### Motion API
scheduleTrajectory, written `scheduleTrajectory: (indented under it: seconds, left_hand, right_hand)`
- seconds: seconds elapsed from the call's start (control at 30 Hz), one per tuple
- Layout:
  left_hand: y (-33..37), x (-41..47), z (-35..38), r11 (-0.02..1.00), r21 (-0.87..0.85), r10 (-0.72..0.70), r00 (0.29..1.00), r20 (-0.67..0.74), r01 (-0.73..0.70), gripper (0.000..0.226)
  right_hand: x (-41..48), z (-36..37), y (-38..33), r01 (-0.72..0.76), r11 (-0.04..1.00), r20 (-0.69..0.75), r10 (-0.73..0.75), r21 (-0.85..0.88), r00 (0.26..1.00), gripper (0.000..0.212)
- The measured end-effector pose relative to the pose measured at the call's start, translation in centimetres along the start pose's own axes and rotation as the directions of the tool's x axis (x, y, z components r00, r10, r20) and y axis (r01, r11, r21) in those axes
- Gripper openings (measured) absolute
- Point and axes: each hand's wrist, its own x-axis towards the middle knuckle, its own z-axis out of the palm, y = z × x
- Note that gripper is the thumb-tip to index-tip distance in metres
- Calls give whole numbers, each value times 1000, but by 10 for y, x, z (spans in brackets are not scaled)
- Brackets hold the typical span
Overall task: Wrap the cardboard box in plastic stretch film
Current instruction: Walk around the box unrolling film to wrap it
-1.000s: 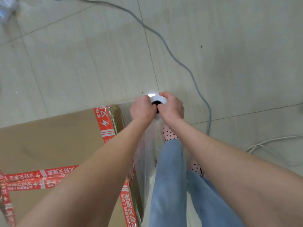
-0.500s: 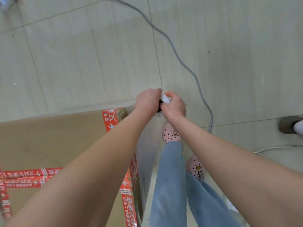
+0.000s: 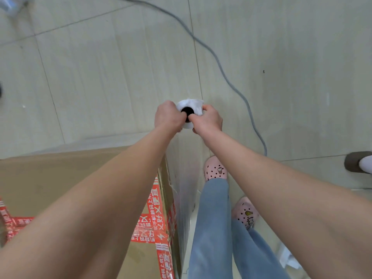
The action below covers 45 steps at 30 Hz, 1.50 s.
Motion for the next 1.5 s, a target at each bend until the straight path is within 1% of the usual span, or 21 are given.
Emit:
scheduleTrajectory:
  seconds: [0.1,0.27,0.33,0.4,0.5,0.57,0.63,0.73,0.8,0.87,0.97,1.03,1.1,1.17,1.2,1.23,1.27,1.3,1.37,1.43,1.5]
  left_hand:
    - [-9,7,-15,997,-54,-55,998,-20,54,17]
    - [-26,13,-32,995,-51,-90,996,-2,90,19]
    - [-29,17,-35,998,24,-57,998,5,57,18]
    - [-27,19,-37,985,167,33,999,1,-33,11]
    - [-18,25,-39,943,296,155,988,19,-154,14]
    - [-15,29,-43,928,338,157,987,29,-157,9]
    - [-15,34,-51,940,323,116,993,12,-114,4]
    - [-17,39,-59,961,272,61,998,-35,-49,2]
    - [-17,42,-60,974,228,19,999,-51,-7,6]
    - [-20,46,-61,984,168,-39,997,-69,50,10]
    - [-28,50,-64,978,-38,-209,973,-101,206,16]
    - [-33,52,-66,917,-254,-336,938,-82,307,20]
    - [-33,51,-69,821,-420,-444,895,-47,386,21]
    - [-34,52,-71,715,-531,-528,849,17,455,19]
    - [-34,53,-72,686,-542,-551,833,48,484,19]
    - [-34,54,-74,699,-516,-549,834,57,496,18]
    - [-35,55,-75,755,-450,-518,855,35,476,17]
    - [-34,57,-77,828,-365,-461,887,-11,426,17]
    - [-32,62,-82,938,-201,-305,948,-94,282,33]
    - [-29,67,-88,975,-100,-206,973,-104,196,43]
    - [-25,72,-92,985,-35,-174,978,-111,171,26]
  right_hand:
    - [4,13,-17,63,995,17,-62,-76,998,33]
    - [4,27,-31,80,993,104,-71,-88,992,33]
    - [4,31,-34,75,991,104,-63,-111,993,35]
    - [6,33,-37,91,983,119,-72,-161,990,33]
    - [11,31,-44,183,935,209,-122,-304,970,27]
    - [16,31,-50,214,915,245,-133,-341,960,33]
    - [18,34,-54,194,931,239,-122,-307,963,46]
    - [20,40,-60,79,973,202,-35,-216,979,65]
    - [22,44,-65,51,973,203,-4,-225,979,56]
    - [25,47,-74,138,943,224,-70,-302,972,44]
    - [33,53,-91,234,899,299,-123,-371,946,51]
    - [35,61,-102,266,889,325,-144,-372,935,55]
    - [36,70,-106,279,883,320,-158,-377,934,61]
    - [36,77,-107,223,897,319,-98,-382,943,65]
    - [37,79,-107,195,904,329,-65,-381,942,65]
    - [38,81,-108,181,904,340,-43,-387,939,64]
    - [39,83,-110,173,903,346,-29,-394,938,63]
    - [40,84,-112,165,903,348,-18,-397,937,63]
    - [42,86,-118,158,902,359,-4,-402,933,61]
    - [45,85,-123,173,883,384,9,-437,923,59]
    - [49,84,-128,212,855,414,4,-473,910,57]
